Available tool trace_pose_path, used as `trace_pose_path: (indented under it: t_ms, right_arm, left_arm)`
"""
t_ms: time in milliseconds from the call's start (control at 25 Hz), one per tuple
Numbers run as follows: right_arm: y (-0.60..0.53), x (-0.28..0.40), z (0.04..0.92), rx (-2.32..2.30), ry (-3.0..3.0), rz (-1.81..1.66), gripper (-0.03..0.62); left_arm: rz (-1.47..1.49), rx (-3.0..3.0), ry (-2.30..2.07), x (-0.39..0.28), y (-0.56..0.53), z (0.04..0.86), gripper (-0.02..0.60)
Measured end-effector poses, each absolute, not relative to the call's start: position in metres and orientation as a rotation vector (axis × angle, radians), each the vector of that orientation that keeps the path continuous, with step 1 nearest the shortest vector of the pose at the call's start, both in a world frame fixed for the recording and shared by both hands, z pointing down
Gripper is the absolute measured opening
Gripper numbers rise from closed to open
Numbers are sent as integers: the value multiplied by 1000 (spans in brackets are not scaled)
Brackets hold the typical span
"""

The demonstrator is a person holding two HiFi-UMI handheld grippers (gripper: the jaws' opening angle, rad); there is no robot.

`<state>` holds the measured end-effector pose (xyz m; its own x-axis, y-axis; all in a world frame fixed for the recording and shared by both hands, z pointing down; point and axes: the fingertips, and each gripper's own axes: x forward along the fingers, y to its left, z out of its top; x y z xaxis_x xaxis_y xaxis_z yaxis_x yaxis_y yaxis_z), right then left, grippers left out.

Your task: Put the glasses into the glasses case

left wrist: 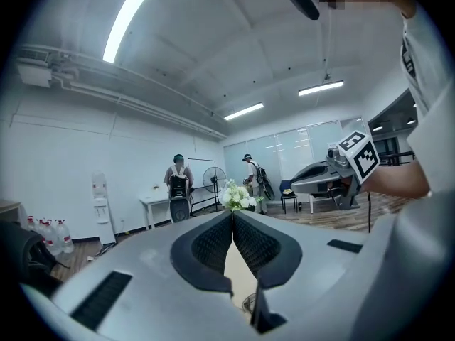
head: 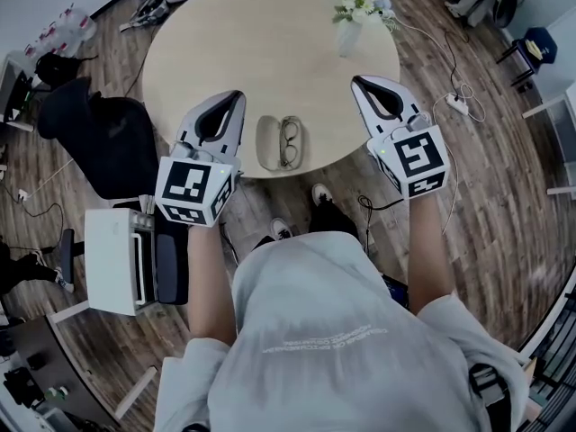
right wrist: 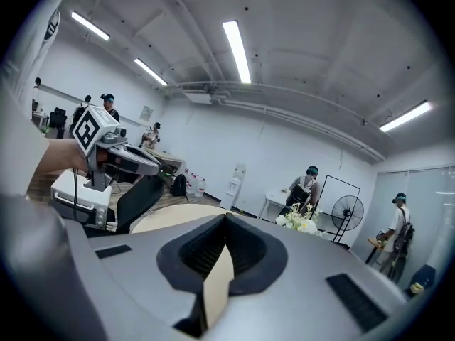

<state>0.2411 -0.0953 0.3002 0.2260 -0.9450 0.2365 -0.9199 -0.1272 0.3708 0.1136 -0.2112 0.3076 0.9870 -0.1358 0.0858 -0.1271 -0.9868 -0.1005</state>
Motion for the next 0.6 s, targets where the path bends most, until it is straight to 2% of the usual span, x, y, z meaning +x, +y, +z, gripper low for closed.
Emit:
trace_pose_path:
  t_ms: [600]
  right_arm:
    - [-103,226,292,2044,-1755,-105,0]
  left_arm:
    - [-95,-3039,238,96,-212,298,14]
